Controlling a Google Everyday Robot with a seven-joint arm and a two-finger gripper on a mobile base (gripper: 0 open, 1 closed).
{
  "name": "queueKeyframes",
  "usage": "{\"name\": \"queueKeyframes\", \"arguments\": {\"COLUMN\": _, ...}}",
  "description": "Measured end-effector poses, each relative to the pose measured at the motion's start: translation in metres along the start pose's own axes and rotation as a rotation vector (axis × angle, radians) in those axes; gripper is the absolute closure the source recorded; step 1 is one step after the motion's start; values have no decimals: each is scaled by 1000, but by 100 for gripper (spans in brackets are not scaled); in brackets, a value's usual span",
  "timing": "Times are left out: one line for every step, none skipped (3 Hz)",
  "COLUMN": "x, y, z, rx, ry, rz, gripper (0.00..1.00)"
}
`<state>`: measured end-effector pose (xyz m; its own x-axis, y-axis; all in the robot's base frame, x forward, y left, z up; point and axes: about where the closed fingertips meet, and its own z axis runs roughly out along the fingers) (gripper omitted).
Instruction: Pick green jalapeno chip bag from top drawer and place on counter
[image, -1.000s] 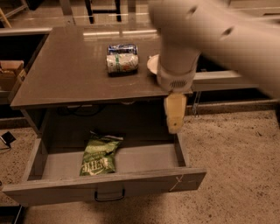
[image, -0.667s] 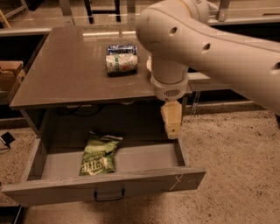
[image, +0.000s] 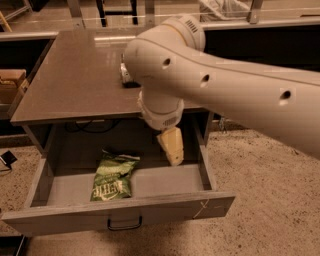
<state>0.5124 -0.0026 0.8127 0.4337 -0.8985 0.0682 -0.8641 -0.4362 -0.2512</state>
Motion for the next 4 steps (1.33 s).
{"name": "queueKeyframes", "arguments": {"x": -49, "y": -3, "z": 9, "rx": 57, "ry": -72, "rz": -241, "gripper": 0}}
{"name": "queueKeyframes", "arguments": {"x": -52, "y": -4, "z": 7, "rx": 67, "ry": -70, "rz": -331, "gripper": 0}}
{"name": "queueKeyframes", "arguments": {"x": -63, "y": -10, "z": 11, "rx": 33, "ry": -76, "rz": -446, "gripper": 0}}
{"name": "queueKeyframes", "arguments": {"x": -95, "y": -19, "z": 28, "rx": -79, "ry": -146, "rz": -688, "gripper": 0}}
